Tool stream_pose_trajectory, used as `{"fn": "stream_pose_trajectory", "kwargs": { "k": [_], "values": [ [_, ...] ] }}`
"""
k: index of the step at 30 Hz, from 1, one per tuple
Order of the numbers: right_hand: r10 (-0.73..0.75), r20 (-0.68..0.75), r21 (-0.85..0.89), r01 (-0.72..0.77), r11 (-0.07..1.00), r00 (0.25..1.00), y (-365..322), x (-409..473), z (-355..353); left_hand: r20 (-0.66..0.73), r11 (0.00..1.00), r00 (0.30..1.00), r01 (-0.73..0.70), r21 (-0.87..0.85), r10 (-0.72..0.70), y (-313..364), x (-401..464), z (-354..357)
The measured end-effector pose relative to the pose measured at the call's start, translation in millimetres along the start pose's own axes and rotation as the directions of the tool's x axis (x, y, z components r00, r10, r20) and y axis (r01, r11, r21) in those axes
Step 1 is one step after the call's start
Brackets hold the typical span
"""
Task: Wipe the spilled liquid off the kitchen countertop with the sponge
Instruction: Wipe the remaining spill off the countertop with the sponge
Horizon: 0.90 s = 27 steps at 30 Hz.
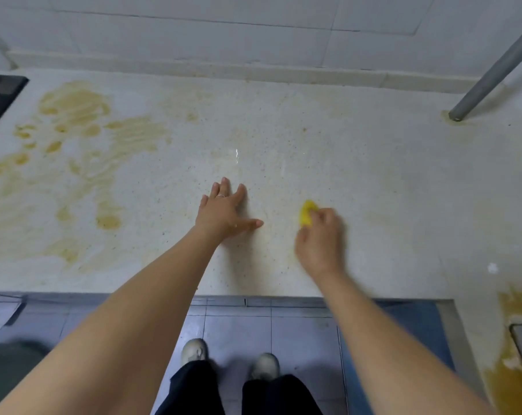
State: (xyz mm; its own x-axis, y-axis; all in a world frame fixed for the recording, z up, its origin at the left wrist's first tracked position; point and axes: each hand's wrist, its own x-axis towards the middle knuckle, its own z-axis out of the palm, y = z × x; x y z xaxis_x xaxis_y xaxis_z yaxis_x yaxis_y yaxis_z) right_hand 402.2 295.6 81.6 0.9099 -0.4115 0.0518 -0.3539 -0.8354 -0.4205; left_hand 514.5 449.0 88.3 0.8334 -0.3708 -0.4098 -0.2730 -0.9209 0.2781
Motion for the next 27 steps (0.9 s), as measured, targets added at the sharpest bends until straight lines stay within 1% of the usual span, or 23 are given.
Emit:
{"fn": "stream_pose_trajectory", "kwargs": {
  "k": [1,3,4,5,6,7,8,9,11,12,13,14,15,16,17,18,19,21,22,23,24,25,27],
  "values": [
    [-0.099,0.050,0.041,0.097,0.994,0.994,-21,-16,10,-0.007,1.000,1.000,-0.006,-0.002,0.006,0,0,0],
    [-0.242,0.038,0.069,0.239,0.969,0.970,-33,-34,21,-0.021,1.000,1.000,-0.015,0.002,0.015,-1,-2,2],
    [-0.228,0.024,0.050,0.226,0.973,0.973,-24,-28,13,-0.023,1.000,0.999,-0.028,0.010,0.028,-2,-1,1],
    [-0.129,0.025,-0.016,0.129,0.991,0.991,-9,-25,7,-0.015,0.999,0.999,-0.043,0.017,0.044,-2,-2,2],
    [0.016,-0.021,-0.027,-0.016,1.000,1.000,7,-22,2,-0.016,0.999,0.999,-0.047,0.018,0.047,-3,-2,2],
    [0.176,-0.080,-0.014,-0.178,0.984,0.981,16,-20,-5,-0.017,0.999,0.999,-0.047,0.016,0.047,-4,-2,4],
    [0.276,-0.106,-0.025,-0.280,0.960,0.955,13,-23,-3,-0.022,0.999,0.999,-0.044,0.016,0.045,-5,-2,5],
    [0.274,-0.085,-0.014,-0.276,0.961,0.958,-5,-28,3,-0.029,0.999,0.999,-0.044,0.017,0.045,-5,-3,6],
    [0.019,0.035,0.032,-0.020,0.999,0.999,-49,-49,27,-0.035,0.999,0.998,-0.051,0.019,0.052,-5,-2,7],
    [-0.101,0.057,0.026,0.099,0.995,0.993,-60,-60,39,-0.034,0.998,0.998,-0.053,0.015,0.054,-5,-2,7],
    [-0.173,0.041,0.020,0.172,0.985,0.984,-58,-61,39,-0.036,0.999,0.998,-0.050,0.010,0.051,-5,-2,6],
    [-0.118,0.031,0.024,0.117,0.993,0.993,-44,-55,30,-0.036,0.998,0.998,-0.058,0.010,0.059,-6,-1,6],
    [0.038,0.000,0.025,-0.038,0.999,0.999,-27,-51,20,-0.032,0.997,0.997,-0.072,0.010,0.072,-8,-1,6],
    [0.216,-0.081,0.047,-0.213,0.976,0.973,-8,-49,9,-0.029,0.996,0.996,-0.083,0.013,0.084,-10,-2,5],
    [0.346,-0.152,0.039,-0.345,0.938,0.926,7,-49,0,-0.024,0.995,0.995,-0.094,0.020,0.094,-9,-3,6],
    [0.398,-0.195,-0.005,-0.407,0.913,0.896,4,-51,4,-0.021,0.995,0.995,-0.101,0.024,0.102,-12,-3,5],
    [0.362,-0.186,-0.027,-0.373,0.927,0.913,-14,-52,15,-0.013,0.993,0.994,-0.111,0.028,0.111,-13,-3,5],
    [0.083,-0.053,-0.010,-0.084,0.996,0.995,-58,-59,41,0.002,0.989,0.989,-0.146,0.008,0.146,-13,-5,5],
    [-0.057,-0.011,0.028,0.057,0.998,0.998,-83,-59,57,-0.009,0.987,0.987,-0.159,-0.012,0.159,-28,-6,-2],
    [-0.140,-0.012,0.057,0.140,0.989,0.990,-83,-55,57,-0.017,0.985,0.986,-0.165,-0.041,0.165,-32,-8,-4],
    [-0.142,-0.002,0.065,0.142,0.988,0.990,-74,-43,51,-0.026,0.986,0.988,-0.155,-0.061,0.154,-42,-9,-9],
    [-0.095,-0.044,0.022,0.096,0.995,0.995,-60,-34,44,-0.043,0.989,0.990,-0.138,-0.060,0.136,-53,-8,-15],
    [0.133,-0.130,-0.012,-0.135,0.991,0.983,-42,-20,35,-0.098,0.996,0.992,-0.084,-0.015,0.082,-86,-5,-30]
  ]
}}
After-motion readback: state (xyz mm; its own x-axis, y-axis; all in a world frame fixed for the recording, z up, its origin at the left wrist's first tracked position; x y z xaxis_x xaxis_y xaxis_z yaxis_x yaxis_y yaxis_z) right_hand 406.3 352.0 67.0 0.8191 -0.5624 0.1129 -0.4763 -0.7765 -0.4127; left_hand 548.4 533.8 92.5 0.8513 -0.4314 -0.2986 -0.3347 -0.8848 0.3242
